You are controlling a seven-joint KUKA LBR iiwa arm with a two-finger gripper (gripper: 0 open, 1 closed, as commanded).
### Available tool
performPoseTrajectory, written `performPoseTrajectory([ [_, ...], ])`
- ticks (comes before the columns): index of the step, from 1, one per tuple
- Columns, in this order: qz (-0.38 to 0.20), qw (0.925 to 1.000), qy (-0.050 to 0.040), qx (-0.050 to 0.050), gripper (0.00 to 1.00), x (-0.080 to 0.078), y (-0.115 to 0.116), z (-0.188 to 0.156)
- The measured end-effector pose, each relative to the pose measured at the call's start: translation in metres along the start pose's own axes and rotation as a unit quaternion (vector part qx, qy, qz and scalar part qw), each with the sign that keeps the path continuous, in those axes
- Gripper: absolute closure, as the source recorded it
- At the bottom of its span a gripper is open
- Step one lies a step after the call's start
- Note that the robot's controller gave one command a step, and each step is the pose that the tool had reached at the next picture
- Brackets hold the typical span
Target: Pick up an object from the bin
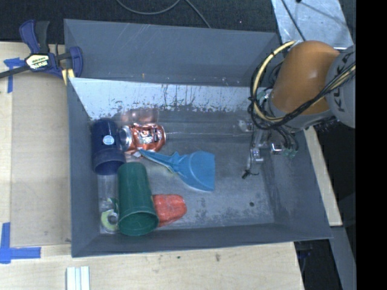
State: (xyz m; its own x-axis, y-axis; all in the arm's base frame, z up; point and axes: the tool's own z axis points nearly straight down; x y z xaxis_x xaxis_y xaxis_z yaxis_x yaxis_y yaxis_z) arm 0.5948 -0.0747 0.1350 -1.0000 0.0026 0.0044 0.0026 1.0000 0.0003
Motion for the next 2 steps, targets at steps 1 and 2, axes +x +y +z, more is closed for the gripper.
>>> performPoseTrajectory([
  [1,-0.001,1.0000,-0.0041,0.000,0.00,-0.002,0.000,-0.005],
  [2,-0.044,0.9990,-0.0022,0.001,0.00,0.005,0.053,0.007],
])
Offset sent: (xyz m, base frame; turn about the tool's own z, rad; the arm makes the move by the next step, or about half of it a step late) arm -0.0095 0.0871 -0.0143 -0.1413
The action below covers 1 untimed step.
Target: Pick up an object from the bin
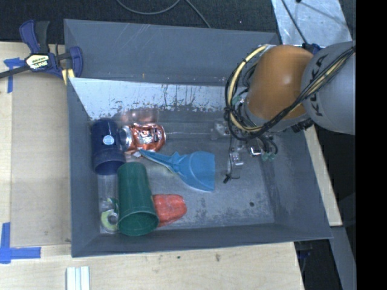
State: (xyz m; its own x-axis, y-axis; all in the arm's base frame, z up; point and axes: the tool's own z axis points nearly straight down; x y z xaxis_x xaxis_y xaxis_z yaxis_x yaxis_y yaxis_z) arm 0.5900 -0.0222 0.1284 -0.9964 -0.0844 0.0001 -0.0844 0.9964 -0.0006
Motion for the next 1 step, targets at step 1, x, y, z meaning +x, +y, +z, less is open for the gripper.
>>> performPoseTrajectory([
  [1,0.025,0.9997,-0.0032,-0.001,0.00,-0.0085,0.0267,-0.0023],
])
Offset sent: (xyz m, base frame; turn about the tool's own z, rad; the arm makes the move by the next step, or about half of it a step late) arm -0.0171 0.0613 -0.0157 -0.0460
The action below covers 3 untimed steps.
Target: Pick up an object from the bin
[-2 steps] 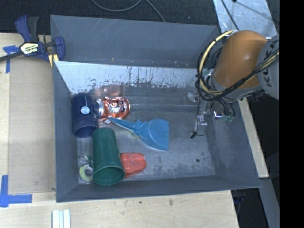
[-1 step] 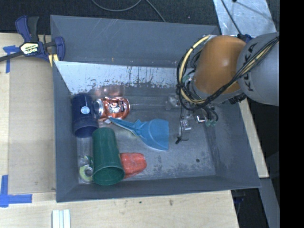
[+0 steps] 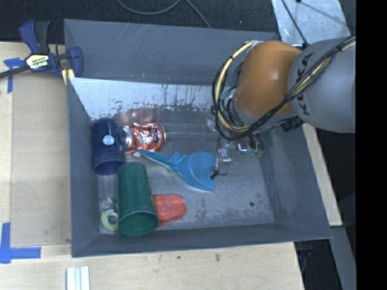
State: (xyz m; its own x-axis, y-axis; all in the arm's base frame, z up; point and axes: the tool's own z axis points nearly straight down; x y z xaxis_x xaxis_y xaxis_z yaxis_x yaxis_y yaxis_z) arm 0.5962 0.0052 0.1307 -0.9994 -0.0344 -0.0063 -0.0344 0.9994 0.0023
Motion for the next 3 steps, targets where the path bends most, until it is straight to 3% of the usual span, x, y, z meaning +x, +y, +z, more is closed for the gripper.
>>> performPoseTrajectory([
  [1,-0.036,0.9993,0.0017,0.002,0.00,0.016,0.023,0.013],
  [2,0.030,0.9996,-0.0009,0.000,0.00,0.016,0.054,0.052],
  [3,0.025,0.9997,0.0012,0.002,1.00,0.019,0.052,0.061],
])
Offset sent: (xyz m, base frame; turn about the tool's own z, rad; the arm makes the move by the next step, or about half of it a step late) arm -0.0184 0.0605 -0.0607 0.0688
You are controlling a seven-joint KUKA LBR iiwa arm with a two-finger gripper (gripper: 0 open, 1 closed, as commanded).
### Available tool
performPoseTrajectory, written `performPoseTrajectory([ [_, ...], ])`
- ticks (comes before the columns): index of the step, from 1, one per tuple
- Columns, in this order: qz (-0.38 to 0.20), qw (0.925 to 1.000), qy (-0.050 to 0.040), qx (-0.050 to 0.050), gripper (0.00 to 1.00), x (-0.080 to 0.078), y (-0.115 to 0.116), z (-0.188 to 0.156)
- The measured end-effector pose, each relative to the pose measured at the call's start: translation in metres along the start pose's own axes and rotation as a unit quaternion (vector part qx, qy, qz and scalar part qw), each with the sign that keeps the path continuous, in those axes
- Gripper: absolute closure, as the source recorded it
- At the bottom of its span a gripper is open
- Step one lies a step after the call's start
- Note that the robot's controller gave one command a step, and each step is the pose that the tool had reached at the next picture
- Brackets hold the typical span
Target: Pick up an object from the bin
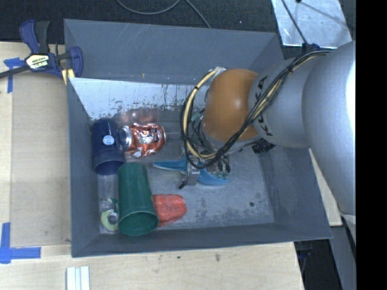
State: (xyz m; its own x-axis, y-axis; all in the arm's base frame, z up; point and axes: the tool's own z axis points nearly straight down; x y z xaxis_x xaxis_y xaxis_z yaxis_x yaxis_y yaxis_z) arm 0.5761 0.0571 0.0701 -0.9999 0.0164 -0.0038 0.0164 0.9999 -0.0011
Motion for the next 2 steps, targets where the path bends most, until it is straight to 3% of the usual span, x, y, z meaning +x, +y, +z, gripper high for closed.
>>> performPoseTrajectory([
  [2,0.000,1.0000,0.0013,0.000,1.00,0.0013,-0.0001,-0.0039],
])
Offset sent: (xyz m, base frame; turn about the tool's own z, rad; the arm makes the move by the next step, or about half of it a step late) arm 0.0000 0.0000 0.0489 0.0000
